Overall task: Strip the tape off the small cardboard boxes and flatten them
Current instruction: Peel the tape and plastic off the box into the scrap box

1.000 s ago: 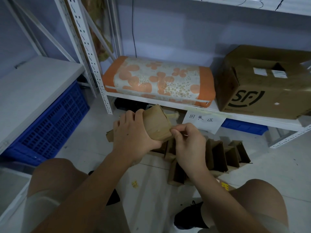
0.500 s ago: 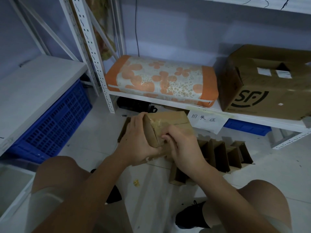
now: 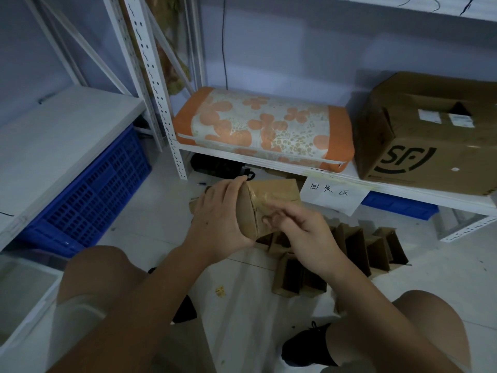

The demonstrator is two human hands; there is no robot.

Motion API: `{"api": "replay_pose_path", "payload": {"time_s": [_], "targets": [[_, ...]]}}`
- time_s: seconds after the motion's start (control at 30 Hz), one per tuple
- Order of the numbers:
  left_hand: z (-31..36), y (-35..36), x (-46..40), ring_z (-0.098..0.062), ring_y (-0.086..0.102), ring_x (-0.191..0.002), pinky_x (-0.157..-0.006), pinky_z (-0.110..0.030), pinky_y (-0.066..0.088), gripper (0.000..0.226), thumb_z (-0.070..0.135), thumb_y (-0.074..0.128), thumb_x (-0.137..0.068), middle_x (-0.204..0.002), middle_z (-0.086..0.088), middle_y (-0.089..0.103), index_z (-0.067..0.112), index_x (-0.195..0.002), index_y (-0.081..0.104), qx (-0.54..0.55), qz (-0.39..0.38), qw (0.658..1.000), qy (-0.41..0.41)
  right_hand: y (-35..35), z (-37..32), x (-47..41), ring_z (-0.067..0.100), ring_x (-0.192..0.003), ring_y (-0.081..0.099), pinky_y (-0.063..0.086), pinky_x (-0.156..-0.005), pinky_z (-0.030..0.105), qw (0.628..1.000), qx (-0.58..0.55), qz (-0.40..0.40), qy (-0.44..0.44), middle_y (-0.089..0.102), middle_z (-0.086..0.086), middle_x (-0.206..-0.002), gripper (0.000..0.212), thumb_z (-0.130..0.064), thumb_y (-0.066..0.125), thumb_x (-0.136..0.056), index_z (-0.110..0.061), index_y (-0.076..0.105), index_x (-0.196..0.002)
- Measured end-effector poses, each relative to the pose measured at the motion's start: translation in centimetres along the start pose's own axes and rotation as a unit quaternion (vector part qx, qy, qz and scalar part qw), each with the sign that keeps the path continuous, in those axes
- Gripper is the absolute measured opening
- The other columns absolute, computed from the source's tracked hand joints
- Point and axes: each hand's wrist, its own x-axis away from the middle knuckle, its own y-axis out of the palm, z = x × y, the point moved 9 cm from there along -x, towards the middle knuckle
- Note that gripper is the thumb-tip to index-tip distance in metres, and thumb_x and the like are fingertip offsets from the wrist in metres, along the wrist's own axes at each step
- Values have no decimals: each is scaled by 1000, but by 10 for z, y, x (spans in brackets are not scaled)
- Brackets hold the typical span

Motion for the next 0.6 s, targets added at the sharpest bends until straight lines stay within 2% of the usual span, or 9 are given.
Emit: {"api": "replay_pose_path", "payload": {"time_s": [0.07,0.1,0.17,0.23,0.3,0.37,0.47,0.53,0.6], "targets": [[1,0,1,-24,42,-132,-109,-52,37,118,58,80,-59,-145,3,41,30,-158,24,-18,12,1000,-12,-3,-2,0,6,-101,69,54,-96,26,1000,27,-5,-9,74,-8,-95,37,-1,62,-95,-23,72,-122],[2,0,1,-24,42,-133,-110,-52,36,117,60,79,-59,-144,3,41,30,-158,24,-28,17,999,-20,-4,-3,0,5,-102,68,53,-95,25,999,38,-13,-9,74,-13,-98,38,-5,66,-91,-23,72,-124],[3,0,2,-22,40,-133,-112,-50,33,116,65,73,-59,-144,4,42,30,-159,24,-41,19,998,-32,-4,0,-3,8,-105,68,55,-95,26,999,52,-17,1,73,-11,-106,42,-15,78,-84,-23,71,-125],[7,2,2,-22,39,-134,-113,-49,32,115,70,63,-60,-145,5,40,31,-160,21,-39,10,999,-28,-7,1,-6,8,-99,67,56,-89,25,994,112,17,-9,70,-10,-104,45,-22,87,-79,-22,72,-122],[14,7,3,-21,34,-138,-116,-47,27,120,69,68,-62,-150,6,36,31,-162,14,-30,-8,999,-14,-10,-5,-10,10,-94,64,55,-83,25,985,156,59,-54,67,-6,-102,32,-20,84,-82,-21,76,-113],[19,10,4,-16,26,-141,-118,-41,21,129,66,80,-63,-155,5,32,28,-163,9,-9,-18,1000,-16,-17,-9,-12,10,-97,64,52,-82,21,983,137,93,-78,68,-1,-104,15,-13,79,-86,-24,77,-97],[19,9,4,-13,24,-139,-117,-35,19,130,67,85,-61,-153,5,33,23,-161,15,28,-17,999,-28,-31,-6,-13,1,-96,65,48,-83,13,983,132,121,-50,72,-8,-99,17,-8,70,-93,-25,72,-88],[19,9,4,-15,32,-136,-115,-34,21,122,70,83,-58,-147,5,38,22,-155,27,23,-13,1000,-4,-37,-3,-13,0,-84,63,47,-73,10,979,151,130,-32,70,-10,-86,16,-9,66,-96,-21,68,-87],[19,11,5,-14,35,-133,-114,-34,22,118,71,79,-54,-142,7,40,21,-150,34,25,-18,999,12,-43,-4,-12,-2,-77,61,44,-67,8,977,154,145,-35,67,-9,-79,23,-6,63,-97,-24,64,-83]]}}
